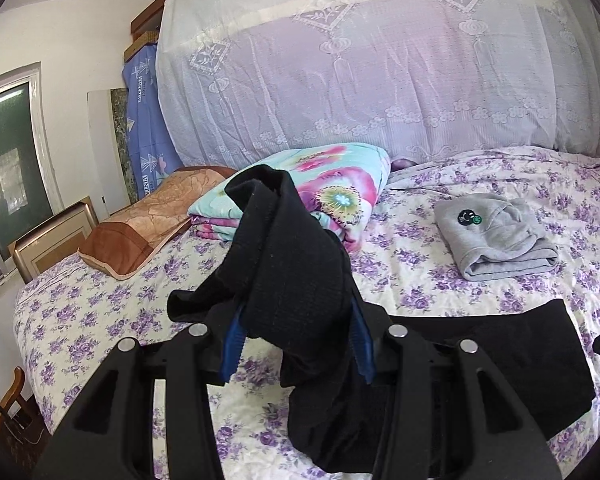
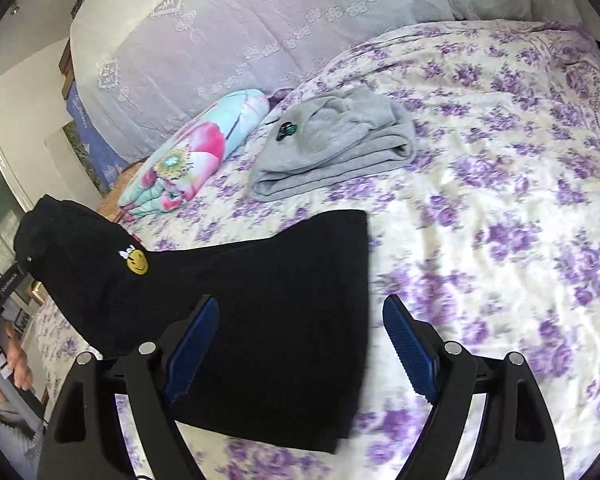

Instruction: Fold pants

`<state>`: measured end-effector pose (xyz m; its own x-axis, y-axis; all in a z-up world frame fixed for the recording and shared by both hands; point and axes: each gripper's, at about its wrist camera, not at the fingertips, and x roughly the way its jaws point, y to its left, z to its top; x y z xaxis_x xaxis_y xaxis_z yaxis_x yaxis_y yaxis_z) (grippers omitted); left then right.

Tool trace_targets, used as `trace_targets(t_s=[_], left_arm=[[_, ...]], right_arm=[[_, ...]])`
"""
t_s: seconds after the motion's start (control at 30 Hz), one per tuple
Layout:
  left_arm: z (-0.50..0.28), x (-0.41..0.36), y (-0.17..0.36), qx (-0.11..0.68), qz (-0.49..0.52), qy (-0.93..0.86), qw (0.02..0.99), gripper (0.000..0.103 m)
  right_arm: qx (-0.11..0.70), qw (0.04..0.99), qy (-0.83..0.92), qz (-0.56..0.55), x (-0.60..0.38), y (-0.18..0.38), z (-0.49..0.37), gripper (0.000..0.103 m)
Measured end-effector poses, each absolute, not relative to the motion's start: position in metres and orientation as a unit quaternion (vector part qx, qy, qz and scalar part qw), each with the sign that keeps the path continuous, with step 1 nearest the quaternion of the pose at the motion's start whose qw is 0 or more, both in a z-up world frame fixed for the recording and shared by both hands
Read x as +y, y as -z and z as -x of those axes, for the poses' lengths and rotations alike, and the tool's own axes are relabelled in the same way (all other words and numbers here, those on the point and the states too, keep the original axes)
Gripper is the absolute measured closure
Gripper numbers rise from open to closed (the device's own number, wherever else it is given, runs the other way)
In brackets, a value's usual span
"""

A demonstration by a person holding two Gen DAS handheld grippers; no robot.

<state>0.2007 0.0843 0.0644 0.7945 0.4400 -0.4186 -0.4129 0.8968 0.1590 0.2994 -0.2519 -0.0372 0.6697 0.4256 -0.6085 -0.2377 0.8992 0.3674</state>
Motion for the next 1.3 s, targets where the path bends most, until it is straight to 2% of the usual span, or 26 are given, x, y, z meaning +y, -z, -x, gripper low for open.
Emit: trace_targets(t_s=[0.17,0.3,0.6,0.63,0.67,0.73,0.83,0.97,1.13,1.3], left_arm=[[-0.216,0.032,-0.067,0.224,-0.066,-0.191,0.953,0.060],[-0.232,-0.029,-0.056,0.222,-0.121,-0.150,0.956,0.060],[-0.269,-0.158,0.036,0.302,-0.193,-0.008,0.933,0.057],[-0.266,-0.169,0.043,0.308,-0.208,0.008,0.928,0.046],[-0.260,-0.176,0.047,0.302,-0.219,0.011,0.928,0.028],[-0.240,-0.183,0.047,0.262,-0.240,0.017,0.935,0.018],[-0.224,-0.169,0.037,0.243,-0.234,0.017,0.941,0.017],[-0.215,-0.099,0.015,0.245,-0.161,-0.037,0.955,0.008],[-0.225,0.005,0.021,0.312,-0.064,-0.107,0.942,0.008],[-0.234,0.051,0.035,0.335,-0.023,-0.135,0.932,0.008]], right_arm=[[0.350,0.897,-0.144,-0.227,-0.312,0.051,-0.307,0.016],[0.356,0.888,-0.138,-0.258,-0.330,0.061,-0.313,0.016],[0.365,0.880,-0.112,-0.281,-0.348,0.072,-0.322,0.016],[0.368,0.879,-0.109,-0.284,-0.350,0.074,-0.323,0.016],[0.369,0.878,-0.108,-0.286,-0.351,0.076,-0.324,0.016],[0.371,0.877,-0.108,-0.285,-0.350,0.078,-0.324,0.016],[0.368,0.882,-0.113,-0.273,-0.344,0.076,-0.323,0.016],[0.334,0.903,-0.141,-0.231,-0.325,0.061,-0.312,0.016],[0.286,0.915,-0.226,-0.173,-0.268,0.030,-0.298,0.018],[0.263,0.937,-0.227,-0.042,-0.190,0.005,-0.304,0.018]])
